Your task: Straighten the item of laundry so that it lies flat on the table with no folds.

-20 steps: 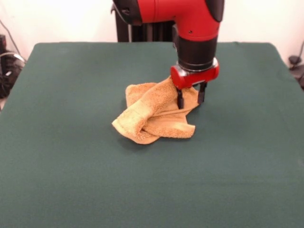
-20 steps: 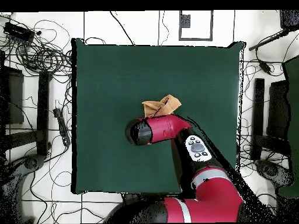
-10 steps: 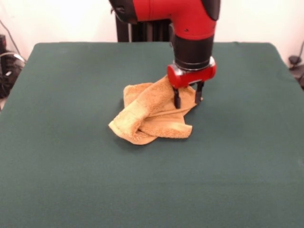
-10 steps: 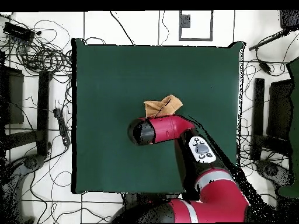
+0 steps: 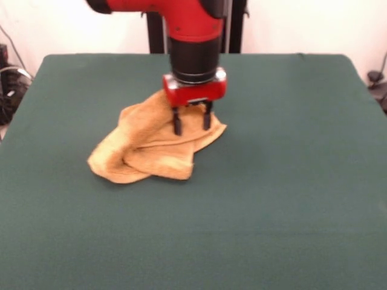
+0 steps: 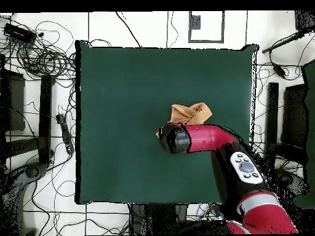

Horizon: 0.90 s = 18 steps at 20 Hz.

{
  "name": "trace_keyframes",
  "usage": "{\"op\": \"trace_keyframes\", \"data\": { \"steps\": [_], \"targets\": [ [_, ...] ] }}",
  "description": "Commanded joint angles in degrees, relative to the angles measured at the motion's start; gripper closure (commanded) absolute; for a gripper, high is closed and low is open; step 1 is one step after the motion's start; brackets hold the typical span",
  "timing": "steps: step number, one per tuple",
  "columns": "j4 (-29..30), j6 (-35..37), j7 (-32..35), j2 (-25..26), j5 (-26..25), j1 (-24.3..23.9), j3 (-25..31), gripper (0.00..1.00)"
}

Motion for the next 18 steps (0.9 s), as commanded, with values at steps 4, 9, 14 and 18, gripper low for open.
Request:
{"op": "trace_keyframes", "data": {
  "steps": [4, 9, 14, 18],
  "targets": [
    [0.4, 4.5, -6.6, 4.4, -6.0, -1.5, 3.6, 0.0],
    [0.1, 4.7, -6.0, 4.9, -6.7, -1.9, 4.0, 0.0],
    [0.0, 5.1, -6.4, 4.7, -7.0, -2.1, 4.3, 0.0],
    [0.5, 5.2, -6.0, 3.9, -7.1, -1.8, 4.2, 0.0]
  ]
}}
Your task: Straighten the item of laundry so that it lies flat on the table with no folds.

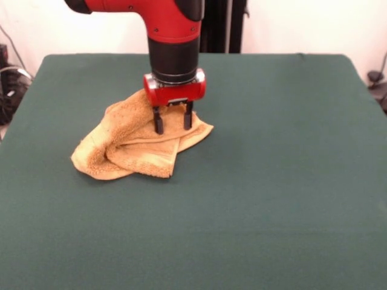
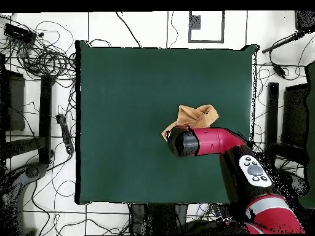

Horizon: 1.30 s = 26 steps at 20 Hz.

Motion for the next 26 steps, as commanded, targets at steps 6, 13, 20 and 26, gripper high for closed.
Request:
{"op": "trace_keyframes", "data": {
  "steps": [6, 13, 20, 26],
  "targets": [
    [2.2, 9.0, -11.7, -0.6, -4.2, 0.7, 6.4, 0.0],
    [3.9, 13.2, -14.2, -3.9, -4.8, 0.4, 8.5, 0.0],
    [3.6, 15.3, -12.6, -4.8, -5.0, 0.2, 9.4, 0.0],
    [3.4, 14.7, -11.5, -4.0, -5.9, -0.4, 9.6, 0.0]
  ]
}}
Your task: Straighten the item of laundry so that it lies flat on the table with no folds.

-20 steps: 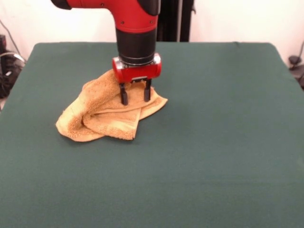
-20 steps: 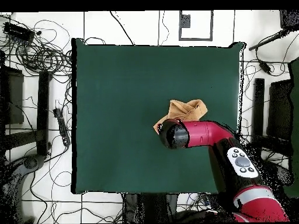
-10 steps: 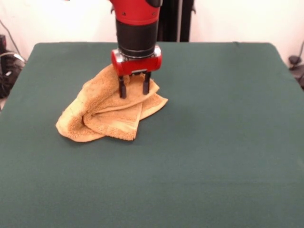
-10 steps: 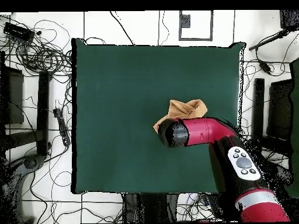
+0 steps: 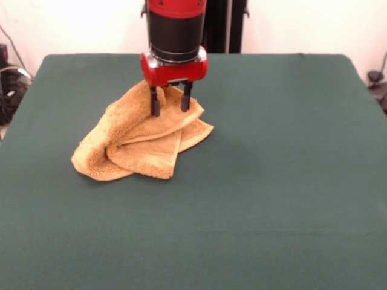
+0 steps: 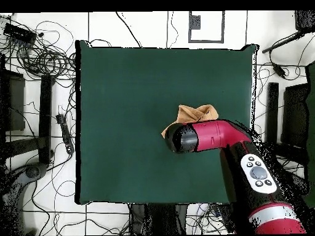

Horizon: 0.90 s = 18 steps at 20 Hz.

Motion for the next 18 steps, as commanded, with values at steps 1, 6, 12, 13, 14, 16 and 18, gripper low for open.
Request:
{"op": "trace_keyframes", "data": {
  "steps": [1, 6, 12, 13, 14, 16, 18],
  "targets": [
    [3.3, 4.8, -11.3, 2.1, -2.7, -0.3, 6.0, 0.0],
    [2.1, 3.5, -9.7, 3.7, -3.2, 0.0, 5.3, 0.0],
    [2.1, 3.4, -9.2, 4.3, -3.5, 0.0, 5.0, 0.0],
    [2.0, 3.2, -8.9, 4.6, -3.5, -0.1, 4.8, 0.0],
    [1.5, 3.1, -8.9, 5.4, -3.9, -0.1, 4.5, 0.0],
    [1.1, 2.3, -8.5, 6.7, -4.5, -0.3, 4.0, 0.0],
    [1.2, 1.5, -8.3, 7.3, -4.8, -0.8, 3.7, 0.0]
  ]
}}
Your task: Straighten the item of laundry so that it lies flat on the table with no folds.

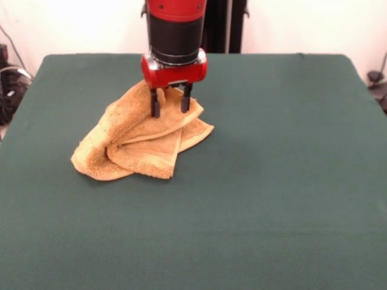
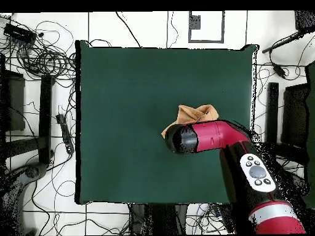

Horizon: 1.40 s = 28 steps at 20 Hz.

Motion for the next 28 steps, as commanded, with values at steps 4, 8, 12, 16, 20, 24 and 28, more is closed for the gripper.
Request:
{"op": "trace_keyframes", "data": {
  "steps": [4, 8, 12, 16, 20, 24, 28],
  "targets": [
    [2.0, 0.7, -9.4, 6.5, -4.8, -2.1, 3.9, 0.0],
    [1.4, 0.2, -9.4, 7.6, -5.6, -3.4, 4.1, 0.0],
    [0.1, -0.9, -9.6, 10.0, -7.0, -4.6, 4.3, 0.0],
    [0.5, -0.6, -11.3, 10.0, -7.9, -6.6, 5.2, 0.0],
    [0.3, -0.3, -13.3, 10.6, -9.2, -8.5, 6.2, 0.0],
    [0.5, 0.6, -13.7, 10.4, -9.6, -9.0, 7.5, 0.0],
    [1.5, 1.6, -14.2, 9.5, -9.8, -9.9, 8.2, 0.0]
  ]
}}
